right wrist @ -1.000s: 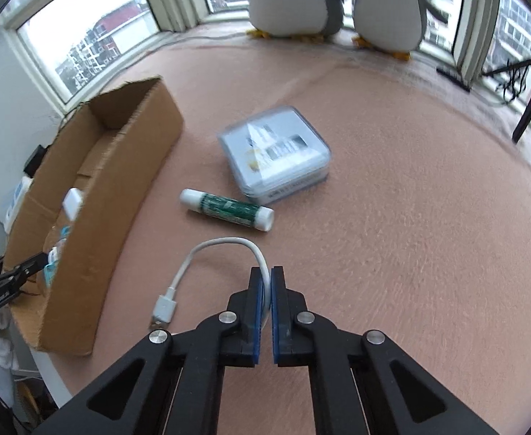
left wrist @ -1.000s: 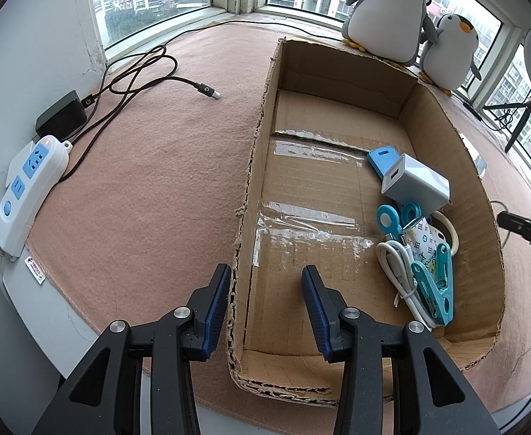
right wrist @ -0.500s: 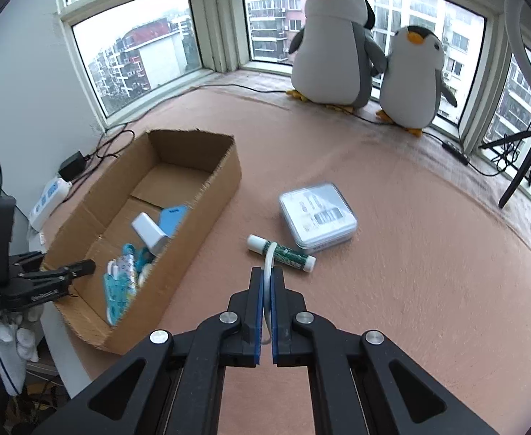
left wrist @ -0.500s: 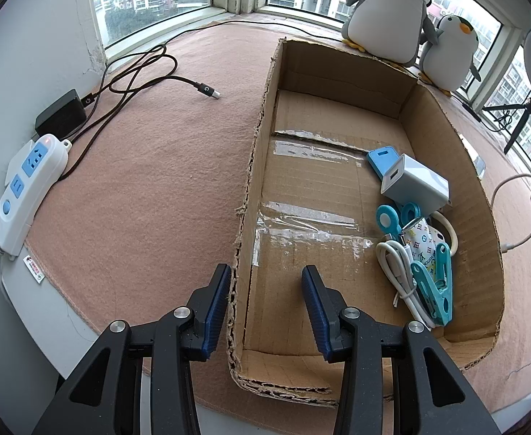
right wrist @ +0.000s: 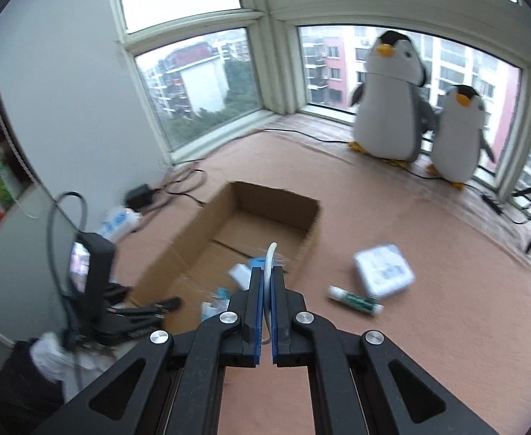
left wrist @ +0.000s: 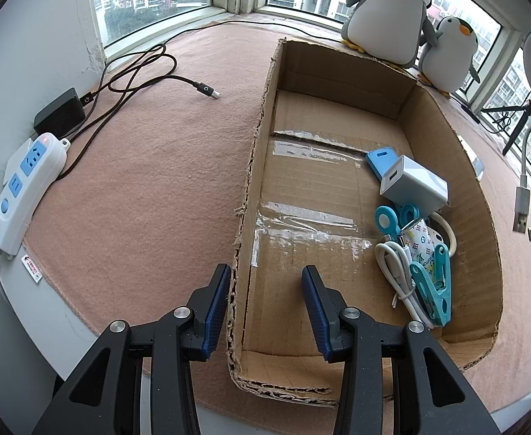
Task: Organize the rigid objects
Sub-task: 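Carry the white USB cable with the right tool and release it into the box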
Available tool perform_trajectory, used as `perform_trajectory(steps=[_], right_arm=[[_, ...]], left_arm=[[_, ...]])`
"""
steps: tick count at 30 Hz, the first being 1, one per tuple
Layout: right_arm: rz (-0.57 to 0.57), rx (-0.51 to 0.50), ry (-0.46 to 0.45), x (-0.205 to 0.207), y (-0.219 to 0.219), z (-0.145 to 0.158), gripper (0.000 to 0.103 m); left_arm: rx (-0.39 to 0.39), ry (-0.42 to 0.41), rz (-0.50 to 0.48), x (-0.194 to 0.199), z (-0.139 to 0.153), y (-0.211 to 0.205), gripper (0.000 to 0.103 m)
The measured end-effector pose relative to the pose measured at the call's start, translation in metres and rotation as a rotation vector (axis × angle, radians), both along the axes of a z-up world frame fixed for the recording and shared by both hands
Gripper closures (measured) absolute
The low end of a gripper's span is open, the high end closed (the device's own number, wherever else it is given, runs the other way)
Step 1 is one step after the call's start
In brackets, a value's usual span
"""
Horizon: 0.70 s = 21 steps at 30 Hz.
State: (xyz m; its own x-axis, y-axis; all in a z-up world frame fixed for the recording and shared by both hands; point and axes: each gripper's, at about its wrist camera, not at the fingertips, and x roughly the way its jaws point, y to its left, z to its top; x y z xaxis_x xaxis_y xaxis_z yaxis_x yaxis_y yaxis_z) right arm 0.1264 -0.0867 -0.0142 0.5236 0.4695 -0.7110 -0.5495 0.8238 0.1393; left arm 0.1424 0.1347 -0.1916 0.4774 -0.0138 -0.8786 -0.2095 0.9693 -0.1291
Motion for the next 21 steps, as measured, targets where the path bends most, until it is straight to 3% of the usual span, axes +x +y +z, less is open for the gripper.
perform_trajectory(steps=[10, 21], right_arm=[[0.097, 0.015, 0.090, -0.001, 0.044, -0.029, 0.100], [0.105, -0.017, 0.181, 0.008, 0.055, -0.066, 0.100]], left_arm=[[-0.001, 0.000, 0.000, 0.000, 0.000, 0.000, 0.059], [-0.002, 0.000, -0.001, 0.000, 0.000, 0.000, 0.059]])
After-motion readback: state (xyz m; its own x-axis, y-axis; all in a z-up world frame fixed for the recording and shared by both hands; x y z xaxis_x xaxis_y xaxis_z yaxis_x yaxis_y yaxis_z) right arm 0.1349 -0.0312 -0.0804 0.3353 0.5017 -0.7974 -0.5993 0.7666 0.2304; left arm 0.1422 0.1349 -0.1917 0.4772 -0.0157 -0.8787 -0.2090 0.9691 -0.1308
